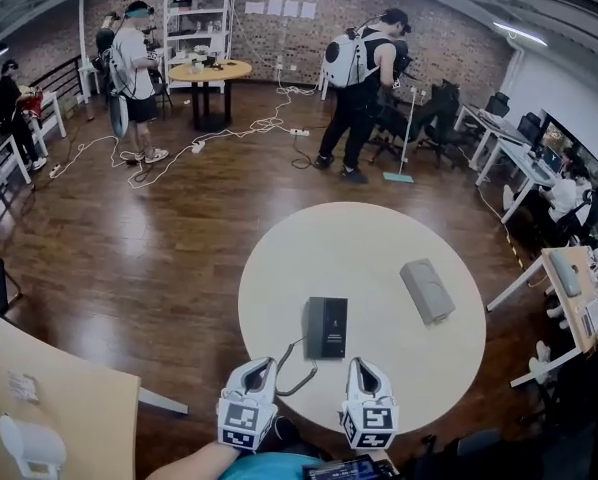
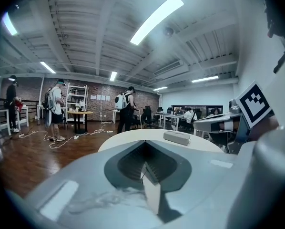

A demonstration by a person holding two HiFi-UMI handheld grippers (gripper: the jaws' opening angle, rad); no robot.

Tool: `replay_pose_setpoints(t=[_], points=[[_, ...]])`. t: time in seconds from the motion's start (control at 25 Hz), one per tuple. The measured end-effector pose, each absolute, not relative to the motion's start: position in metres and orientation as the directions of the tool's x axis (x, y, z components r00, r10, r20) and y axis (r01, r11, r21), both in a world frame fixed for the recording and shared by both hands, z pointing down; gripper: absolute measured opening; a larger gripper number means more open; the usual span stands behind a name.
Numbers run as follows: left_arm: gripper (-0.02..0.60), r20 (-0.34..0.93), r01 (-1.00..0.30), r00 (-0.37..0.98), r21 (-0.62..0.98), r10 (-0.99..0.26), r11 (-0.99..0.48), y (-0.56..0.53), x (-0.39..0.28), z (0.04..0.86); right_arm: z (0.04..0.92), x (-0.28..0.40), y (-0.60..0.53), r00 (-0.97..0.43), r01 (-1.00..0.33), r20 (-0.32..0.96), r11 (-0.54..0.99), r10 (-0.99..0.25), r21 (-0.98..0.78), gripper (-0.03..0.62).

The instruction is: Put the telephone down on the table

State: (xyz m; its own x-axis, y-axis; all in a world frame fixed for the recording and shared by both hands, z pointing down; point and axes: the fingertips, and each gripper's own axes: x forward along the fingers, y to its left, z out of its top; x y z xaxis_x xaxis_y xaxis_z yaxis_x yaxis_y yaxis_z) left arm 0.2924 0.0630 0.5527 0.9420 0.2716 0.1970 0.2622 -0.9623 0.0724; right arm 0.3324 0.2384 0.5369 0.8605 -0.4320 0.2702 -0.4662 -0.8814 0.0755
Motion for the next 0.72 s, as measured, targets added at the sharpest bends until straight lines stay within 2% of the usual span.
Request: replay_pose_setpoints(t=[0.16,0.4,0.52,0.72], points=[[0.012,0.212,0.228,0.948,0.061,0.236,-0.972,0.066,0.318,0.549,0.536,0.367,0.25,0.85,-0.482,0.273,-0.874,-0.45,0.061,-0.006],[0.012,0.257,0.215,0.941,0.054,0.221,-0.975,0.08,0.349,0.565,0.564,0.41,0.256,0.769,-0.57,0.333,-0.821,-0.545,-0.03,-0.006],[0.012,0.297,0.198,0.934,0.039,0.2,-0.979,0.082,0.361,0.58,0.59,0.428,0.256,0.703,-0.609,0.394,-0.787,-0.592,-0.096,0.05],[0.012,0.347,0.169,0.923,0.013,0.163,-0.985,0.084,0.379,0.597,0.627,0.458,0.257,0.597,-0.653,0.47,-0.734,-0.65,-0.186,0.091]])
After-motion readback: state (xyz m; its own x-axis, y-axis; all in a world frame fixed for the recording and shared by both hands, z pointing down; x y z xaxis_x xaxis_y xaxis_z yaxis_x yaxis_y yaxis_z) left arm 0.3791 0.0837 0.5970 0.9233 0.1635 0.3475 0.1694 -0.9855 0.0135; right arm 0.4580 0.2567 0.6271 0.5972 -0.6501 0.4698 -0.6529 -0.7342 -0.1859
